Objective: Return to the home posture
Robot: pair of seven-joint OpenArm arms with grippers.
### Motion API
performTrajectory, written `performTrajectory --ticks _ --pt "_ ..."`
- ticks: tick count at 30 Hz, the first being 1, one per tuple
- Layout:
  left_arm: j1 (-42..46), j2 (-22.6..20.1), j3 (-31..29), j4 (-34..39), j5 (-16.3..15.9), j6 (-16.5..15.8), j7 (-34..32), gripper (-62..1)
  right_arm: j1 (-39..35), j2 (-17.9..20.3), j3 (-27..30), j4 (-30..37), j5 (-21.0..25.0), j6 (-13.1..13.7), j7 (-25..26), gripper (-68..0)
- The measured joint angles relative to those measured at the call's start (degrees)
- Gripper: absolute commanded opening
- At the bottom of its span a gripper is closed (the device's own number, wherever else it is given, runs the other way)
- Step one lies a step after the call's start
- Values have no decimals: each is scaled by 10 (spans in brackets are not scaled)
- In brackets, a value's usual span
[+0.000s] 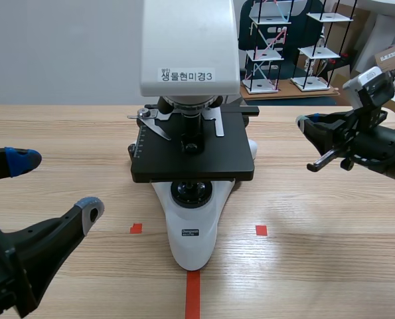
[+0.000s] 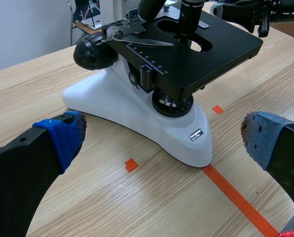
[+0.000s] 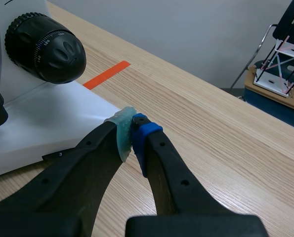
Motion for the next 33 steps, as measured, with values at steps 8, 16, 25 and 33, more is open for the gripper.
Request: performTrajectory --ticks 8,16,25,33 --pt "0 0 0 0 0 0 0 14 -8 7 0 2 5 0 25 -590" --pt "0 0 0 0 0 0 0 14 -135 82 1 105 82 -2 55 -449" --pt "0 0 0 0 0 0 0 14 -305 105 71 258 172 -3 38 -212" --pt "0 0 0 0 0 0 0 14 -435 100 169 399 200 -24 -65 -166"
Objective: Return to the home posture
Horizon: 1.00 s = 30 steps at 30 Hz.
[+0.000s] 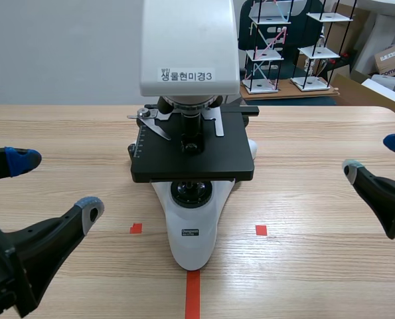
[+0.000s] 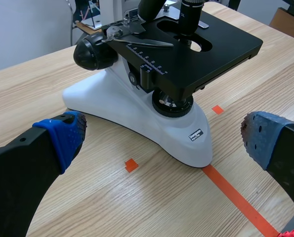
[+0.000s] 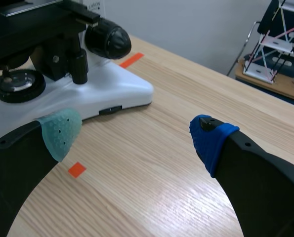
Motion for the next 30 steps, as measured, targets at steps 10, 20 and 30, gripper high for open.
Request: performTrajectory --ticks 10,20,30 --pt "0 0 0 0 0 0 0 14 -78 -75 70 156 0 40 -55 -128" --pt "0 0 0 0 0 0 0 14 -87 -93 70 170 0 59 -49 -108" --pt "0 0 0 0 0 0 0 14 -88 -93 51 169 -22 58 -49 -108"
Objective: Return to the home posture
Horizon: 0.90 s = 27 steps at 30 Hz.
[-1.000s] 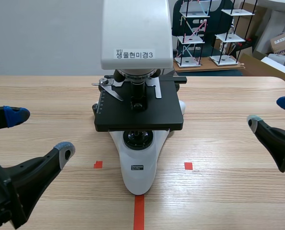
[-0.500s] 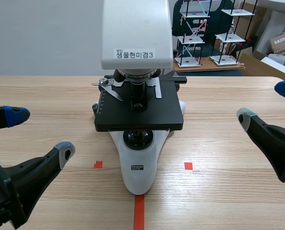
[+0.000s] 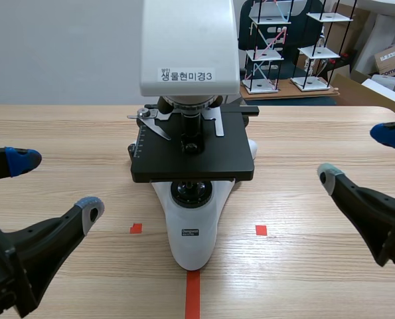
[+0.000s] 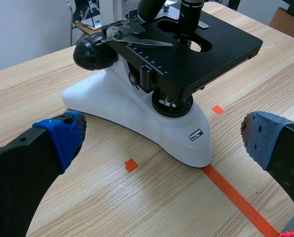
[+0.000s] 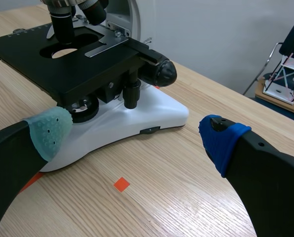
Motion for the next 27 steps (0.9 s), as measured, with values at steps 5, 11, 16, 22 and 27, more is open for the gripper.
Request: performTrajectory --ticks 5,11,16,22,27 --pt "0 0 0 0 0 0 0 14 0 0 -10 0 0 0 0 -108" --pt "0 0 0 0 0 0 0 14 0 0 -12 0 -7 0 0 -108" --pt "0 0 0 0 0 0 0 14 0 0 -12 0 -10 0 0 -108" --pt "0 0 0 0 0 0 0 14 0 0 -12 0 -10 0 0 -109" --pt "0 0 0 0 0 0 0 14 0 0 -12 0 -10 0 0 -109"
